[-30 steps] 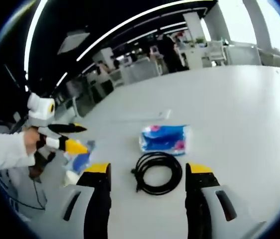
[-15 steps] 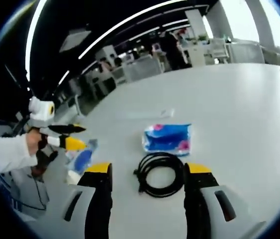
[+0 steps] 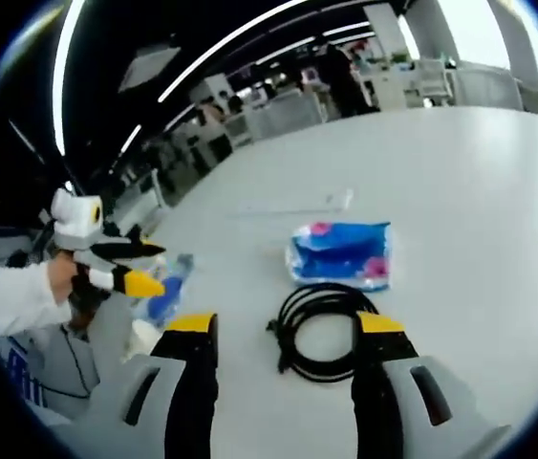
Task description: Arrange the tabletop items into an orderly group along one side of the table until the central work area is clear of visible clutter.
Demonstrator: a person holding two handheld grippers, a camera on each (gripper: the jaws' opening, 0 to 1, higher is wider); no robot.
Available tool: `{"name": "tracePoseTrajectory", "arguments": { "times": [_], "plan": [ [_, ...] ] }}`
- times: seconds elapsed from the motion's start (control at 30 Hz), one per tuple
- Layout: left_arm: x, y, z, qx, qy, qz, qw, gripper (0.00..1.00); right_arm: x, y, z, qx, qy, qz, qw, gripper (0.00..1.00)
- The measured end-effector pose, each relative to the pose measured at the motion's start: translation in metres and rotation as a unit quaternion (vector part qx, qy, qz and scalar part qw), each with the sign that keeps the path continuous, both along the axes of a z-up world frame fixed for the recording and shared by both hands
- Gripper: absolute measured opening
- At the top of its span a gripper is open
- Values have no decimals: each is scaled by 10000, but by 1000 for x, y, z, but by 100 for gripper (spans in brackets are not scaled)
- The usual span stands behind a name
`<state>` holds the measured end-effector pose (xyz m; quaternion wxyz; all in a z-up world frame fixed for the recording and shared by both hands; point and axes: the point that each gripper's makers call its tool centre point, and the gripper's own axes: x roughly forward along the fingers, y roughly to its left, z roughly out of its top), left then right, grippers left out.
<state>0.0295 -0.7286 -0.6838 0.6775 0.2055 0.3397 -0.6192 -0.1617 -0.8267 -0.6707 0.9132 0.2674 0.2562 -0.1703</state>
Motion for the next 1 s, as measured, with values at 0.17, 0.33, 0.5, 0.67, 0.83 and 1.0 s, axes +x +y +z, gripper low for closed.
{"name": "tracePoseTrajectory", "arguments": {
  "times": [0.17,0.33,0.5,0.67,0.83,1.0],
  "plan": [
    [2,-3,2,-81,23,73,9999,96,4,-2,2,-49,54,81,9999,54],
    [-1,2,2,-127,60,97,9999,95,8,-3,4,-80,86,150,9998,54],
    [6,20,-1,-148,163,375,9991,94,20,-2,7,-134,76,307,9994,54],
    [19,45,4,-310,269,790,9960,93,34,5,6,-132,109,508,9986,53],
    [29,67,2,-332,355,1098,9928,92,47,12,4,-126,143,729,9972,52],
    [29,88,-3,-402,483,1416,9879,92,62,22,3,-39,102,899,9959,51]
  ]
}}
